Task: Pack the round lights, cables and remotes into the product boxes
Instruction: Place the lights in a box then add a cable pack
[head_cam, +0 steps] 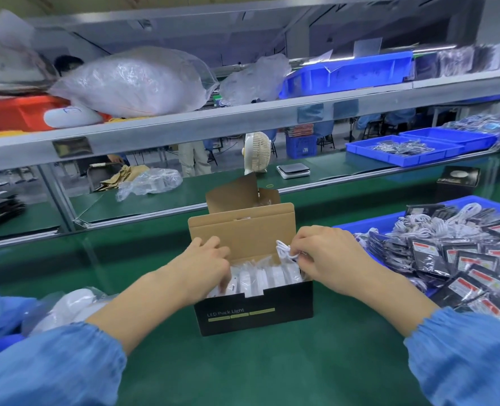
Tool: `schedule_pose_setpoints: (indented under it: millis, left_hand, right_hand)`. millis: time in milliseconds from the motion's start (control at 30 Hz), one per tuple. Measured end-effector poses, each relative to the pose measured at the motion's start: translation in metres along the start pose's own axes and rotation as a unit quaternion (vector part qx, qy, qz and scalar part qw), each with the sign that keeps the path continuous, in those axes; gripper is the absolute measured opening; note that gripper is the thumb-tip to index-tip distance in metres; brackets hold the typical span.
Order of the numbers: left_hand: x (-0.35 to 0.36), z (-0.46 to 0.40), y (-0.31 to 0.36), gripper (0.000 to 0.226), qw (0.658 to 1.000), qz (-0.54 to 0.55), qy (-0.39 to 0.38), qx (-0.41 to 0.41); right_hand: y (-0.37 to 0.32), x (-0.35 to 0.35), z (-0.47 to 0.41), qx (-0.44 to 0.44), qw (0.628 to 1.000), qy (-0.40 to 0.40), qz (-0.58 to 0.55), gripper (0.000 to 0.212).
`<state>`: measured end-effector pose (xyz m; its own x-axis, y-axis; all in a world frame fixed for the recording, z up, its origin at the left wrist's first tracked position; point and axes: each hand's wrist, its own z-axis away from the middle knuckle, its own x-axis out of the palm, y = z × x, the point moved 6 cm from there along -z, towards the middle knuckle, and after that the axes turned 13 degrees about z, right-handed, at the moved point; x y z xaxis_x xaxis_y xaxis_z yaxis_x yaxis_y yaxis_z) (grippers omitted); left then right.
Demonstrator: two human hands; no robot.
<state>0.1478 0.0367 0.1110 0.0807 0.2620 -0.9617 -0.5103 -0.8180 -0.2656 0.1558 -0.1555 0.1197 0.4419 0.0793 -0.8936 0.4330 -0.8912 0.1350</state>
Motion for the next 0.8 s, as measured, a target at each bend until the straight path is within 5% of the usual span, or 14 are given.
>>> schedule_pose_setpoints:
  millis: [133,267,467,567,700,800]
  left_hand:
    - [0.012,0.010,0.002,0.044,0.995,0.067,0.022,-0.066]
    - [0.023,0.011,0.021,0.029,0.987,0.040,0.054,-0.148]
    - [0.026,0.011,0.031,0.021,0.934,0.222,0.170,-0.221]
    - [0.024,0.017,0.044,0.036,0.920,0.262,0.206,-0.206]
    - [0.028,0.022,0.078,0.063,0.953,0.168,0.225,-0.115]
    - [0.028,0.034,0.104,0.043,0.946,0.133,0.292,0.039]
  right_hand:
    - [-0.009,-0.009,0.000,-0.014,0.999,0.032,-0.029,0.025]
    - [-0.037,-0.029,-0.019,-0.026,0.971,0.085,-0.222,0.015]
    - [-0.081,-0.007,-0.072,0.011,0.957,-0.062,-0.284,0.011]
    - [-0.093,-0.007,-0.084,0.025,0.958,-0.060,-0.280,0.013]
    - [-0.111,-0.005,-0.087,-0.021,0.974,-0.069,-0.214,0.013]
    - [-0.139,0.018,-0.071,-0.121,0.984,-0.102,-0.082,0.018]
